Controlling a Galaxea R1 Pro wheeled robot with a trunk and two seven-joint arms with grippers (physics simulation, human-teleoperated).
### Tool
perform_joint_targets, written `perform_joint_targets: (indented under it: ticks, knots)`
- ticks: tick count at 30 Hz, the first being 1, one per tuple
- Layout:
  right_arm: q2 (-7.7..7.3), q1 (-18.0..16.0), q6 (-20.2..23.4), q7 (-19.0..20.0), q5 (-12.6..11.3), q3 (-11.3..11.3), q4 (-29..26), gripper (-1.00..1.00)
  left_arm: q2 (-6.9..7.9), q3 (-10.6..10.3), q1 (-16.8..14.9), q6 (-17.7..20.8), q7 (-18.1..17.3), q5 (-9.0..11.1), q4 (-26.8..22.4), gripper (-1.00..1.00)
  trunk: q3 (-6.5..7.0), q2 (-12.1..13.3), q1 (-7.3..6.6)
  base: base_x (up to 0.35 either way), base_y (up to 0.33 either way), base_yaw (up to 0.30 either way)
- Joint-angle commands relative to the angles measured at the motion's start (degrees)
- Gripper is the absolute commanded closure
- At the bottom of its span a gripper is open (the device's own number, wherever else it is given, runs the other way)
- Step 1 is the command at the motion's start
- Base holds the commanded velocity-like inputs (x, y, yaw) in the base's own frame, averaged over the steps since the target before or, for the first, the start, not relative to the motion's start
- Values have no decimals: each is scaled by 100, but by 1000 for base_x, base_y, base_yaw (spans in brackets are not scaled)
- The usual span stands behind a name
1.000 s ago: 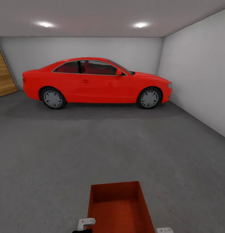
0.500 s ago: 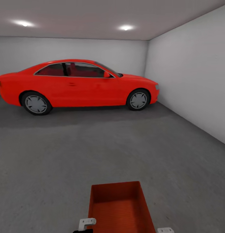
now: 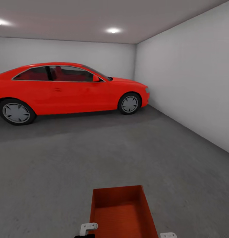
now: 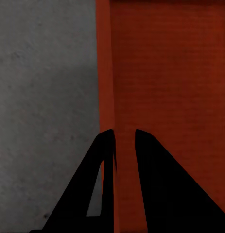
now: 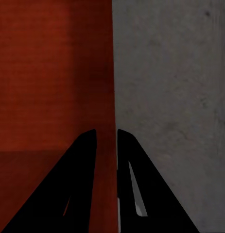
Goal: Move the two storage containers from the living room to the garage. In the garage, place one container on the floor and stack the other container on top of it (either order is fine).
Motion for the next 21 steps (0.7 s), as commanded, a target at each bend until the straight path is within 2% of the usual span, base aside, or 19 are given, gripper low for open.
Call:
perform_joint_targets:
  ticks: [1,11,21]
  knots:
    - [-13,0,34,277,-121,56,10,100,378,-173,-2,-276,-206,60,-29,100,0,-3,0,59,17,-240]
    - [-13,0,31,277,-120,57,9,100,378,-173,-2,-276,-207,60,-30,100,51,-3,0,34,38,-236]
    - [-19,0,34,284,-121,55,10,100,378,-173,-2,-276,-206,60,-30,100,50,-3,0,149,146,-85]
